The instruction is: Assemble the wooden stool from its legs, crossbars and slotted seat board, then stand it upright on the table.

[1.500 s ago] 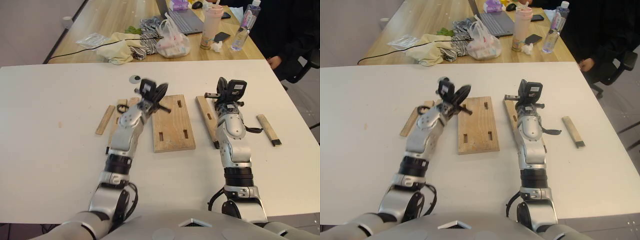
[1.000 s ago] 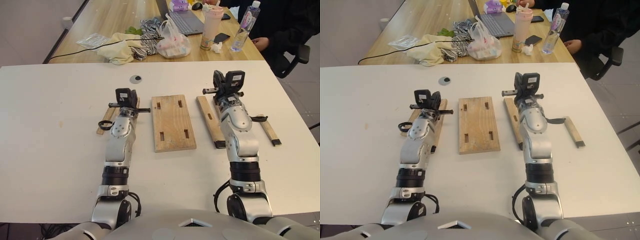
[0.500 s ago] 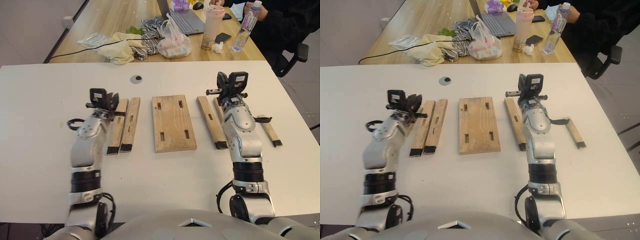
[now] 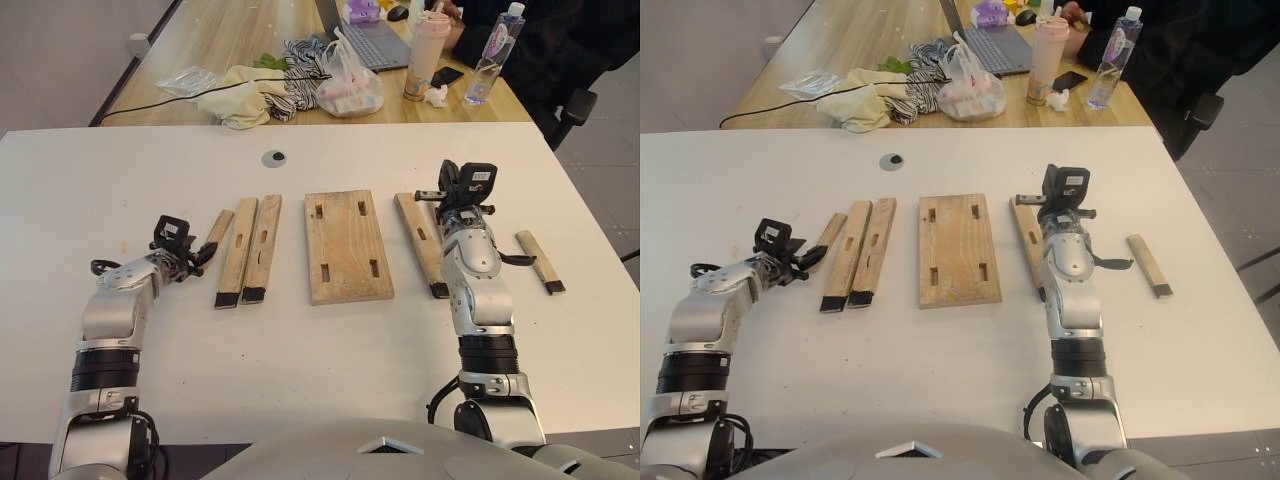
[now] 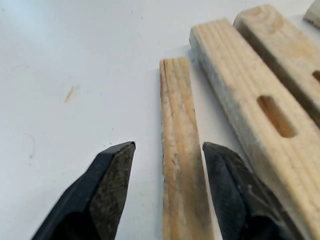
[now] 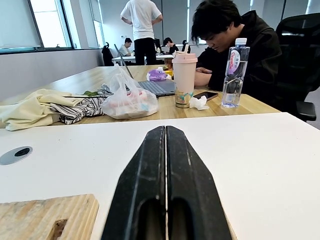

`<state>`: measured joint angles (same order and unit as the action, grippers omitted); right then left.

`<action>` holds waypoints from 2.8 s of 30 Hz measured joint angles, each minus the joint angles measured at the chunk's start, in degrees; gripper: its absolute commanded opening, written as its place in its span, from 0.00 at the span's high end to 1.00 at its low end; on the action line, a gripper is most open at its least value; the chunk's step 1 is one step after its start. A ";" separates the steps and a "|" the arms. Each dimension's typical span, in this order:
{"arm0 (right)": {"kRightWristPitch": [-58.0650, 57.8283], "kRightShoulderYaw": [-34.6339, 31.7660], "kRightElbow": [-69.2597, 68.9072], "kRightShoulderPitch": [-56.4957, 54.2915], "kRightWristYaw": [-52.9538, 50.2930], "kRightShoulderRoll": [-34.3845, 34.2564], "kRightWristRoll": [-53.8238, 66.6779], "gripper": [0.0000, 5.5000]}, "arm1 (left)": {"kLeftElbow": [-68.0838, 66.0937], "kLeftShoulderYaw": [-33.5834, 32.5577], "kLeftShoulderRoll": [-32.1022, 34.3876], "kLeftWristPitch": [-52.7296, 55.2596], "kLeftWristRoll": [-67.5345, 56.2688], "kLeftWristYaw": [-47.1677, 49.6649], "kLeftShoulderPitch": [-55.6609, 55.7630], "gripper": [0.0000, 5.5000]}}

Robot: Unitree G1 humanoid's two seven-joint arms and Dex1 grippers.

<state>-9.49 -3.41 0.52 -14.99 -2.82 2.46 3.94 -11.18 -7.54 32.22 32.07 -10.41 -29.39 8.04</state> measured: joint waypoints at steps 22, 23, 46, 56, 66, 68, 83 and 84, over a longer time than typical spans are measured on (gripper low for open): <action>-29.09 -5.55 2.86 -13.33 19.99 -6.56 38.75 0.72 | 10.04 0.43 -7.54 -15.04 -6.79 -0.89 11.46 0.78; -31.16 -6.15 2.73 -14.43 20.16 -6.69 41.61 0.68 | 11.72 1.39 -8.25 -14.98 -7.34 -1.49 11.17 0.78; -42.51 -13.95 7.21 -18.30 16.78 -5.27 56.49 0.79 | 24.28 11.45 -14.60 -16.77 -7.52 -4.88 2.99 0.78; -45.69 -13.11 6.75 -19.96 16.30 -1.21 55.47 0.93 | 26.44 12.47 -17.91 -16.79 -6.12 0.06 0.23 0.65; -20.67 -14.72 20.64 -24.64 18.91 17.41 30.64 0.93 | 18.78 10.99 -23.79 -19.20 -1.94 10.73 3.09 0.63; -21.47 -15.81 22.06 -22.31 22.43 23.69 29.20 0.93 | 15.27 9.19 -24.72 -20.79 -1.24 13.40 3.98 0.69; -37.96 -25.08 7.55 -7.14 17.23 17.81 40.61 0.93 | 4.45 4.88 -26.07 -24.79 2.84 21.03 6.06 0.90; -37.38 -24.52 6.69 -6.19 17.14 16.59 40.41 0.93 | 3.80 4.59 -25.82 -24.74 2.91 21.20 6.27 0.90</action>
<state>-46.86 -27.93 7.22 -21.19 14.31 19.06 44.35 -7.37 -2.94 6.40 7.33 -7.50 -8.20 14.31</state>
